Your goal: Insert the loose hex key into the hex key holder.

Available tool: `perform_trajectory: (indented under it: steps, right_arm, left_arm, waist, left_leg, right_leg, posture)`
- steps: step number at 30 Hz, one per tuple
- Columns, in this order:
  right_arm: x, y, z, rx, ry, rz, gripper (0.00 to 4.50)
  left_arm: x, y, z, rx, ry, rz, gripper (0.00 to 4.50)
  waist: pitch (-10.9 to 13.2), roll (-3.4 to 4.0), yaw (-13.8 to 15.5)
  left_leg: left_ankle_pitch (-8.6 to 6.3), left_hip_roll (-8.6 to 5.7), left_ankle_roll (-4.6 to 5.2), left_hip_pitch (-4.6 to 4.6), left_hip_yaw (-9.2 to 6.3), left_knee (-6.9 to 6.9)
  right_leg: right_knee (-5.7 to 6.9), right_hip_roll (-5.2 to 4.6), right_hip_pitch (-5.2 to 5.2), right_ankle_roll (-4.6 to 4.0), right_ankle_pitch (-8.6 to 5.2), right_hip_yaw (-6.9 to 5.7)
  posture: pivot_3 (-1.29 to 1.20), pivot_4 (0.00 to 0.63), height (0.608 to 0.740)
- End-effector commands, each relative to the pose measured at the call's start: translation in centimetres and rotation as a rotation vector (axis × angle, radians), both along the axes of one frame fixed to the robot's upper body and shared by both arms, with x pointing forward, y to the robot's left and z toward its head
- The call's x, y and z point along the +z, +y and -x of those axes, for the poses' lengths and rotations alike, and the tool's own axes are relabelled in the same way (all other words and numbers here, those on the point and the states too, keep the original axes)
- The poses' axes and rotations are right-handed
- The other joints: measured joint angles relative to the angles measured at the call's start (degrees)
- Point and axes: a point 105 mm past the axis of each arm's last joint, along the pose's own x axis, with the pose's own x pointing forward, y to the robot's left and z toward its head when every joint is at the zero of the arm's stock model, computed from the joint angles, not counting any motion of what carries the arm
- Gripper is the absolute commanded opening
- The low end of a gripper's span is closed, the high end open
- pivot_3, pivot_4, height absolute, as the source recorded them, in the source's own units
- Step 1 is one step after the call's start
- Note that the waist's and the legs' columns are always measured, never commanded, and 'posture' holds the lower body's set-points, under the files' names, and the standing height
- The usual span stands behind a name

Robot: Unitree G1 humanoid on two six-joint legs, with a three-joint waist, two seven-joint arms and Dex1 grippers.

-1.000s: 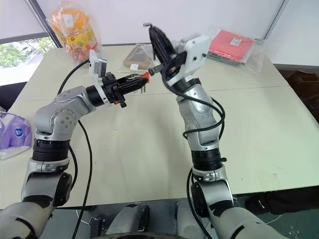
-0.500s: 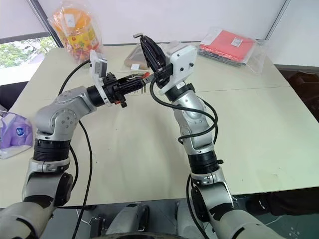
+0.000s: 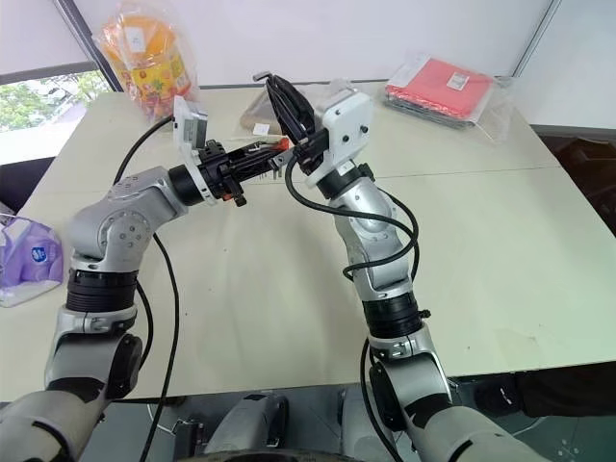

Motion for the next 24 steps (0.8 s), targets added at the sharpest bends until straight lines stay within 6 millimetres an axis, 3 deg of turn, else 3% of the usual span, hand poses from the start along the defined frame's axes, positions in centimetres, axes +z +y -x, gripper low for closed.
perform_trajectory:
  steps: [1,24]
  right_arm:
    - [0.95,0.15,0.72,0.011,-0.055,-0.012,0.04]
    - [1.47,-0.01,0.09,-0.013,-0.076,-0.035,0.04]
  left_arm:
    - [2.46,0.0,0.85,-0.019,-0.077,0.041,0.26]
    - [2.42,-0.23,1.27,-0.031,-0.072,0.045,0.26]
  waist:
    - [0.0,0.0,-0.01]
    - [0.0,0.0,-0.01]
  left_leg:
    - [0.0,0.0,0.0,0.0,0.0,0.0]
    - [0.0,0.0,0.0,0.0,0.0,0.0]
  right_leg:
    - [0.0,0.0,0.0,0.0,0.0,0.0]
    - [0.0,0.0,0.0,0.0,0.0,0.0]
  posture:
    - [0.0,0.15,0.74]
    - [0.0,0.15,0.74]
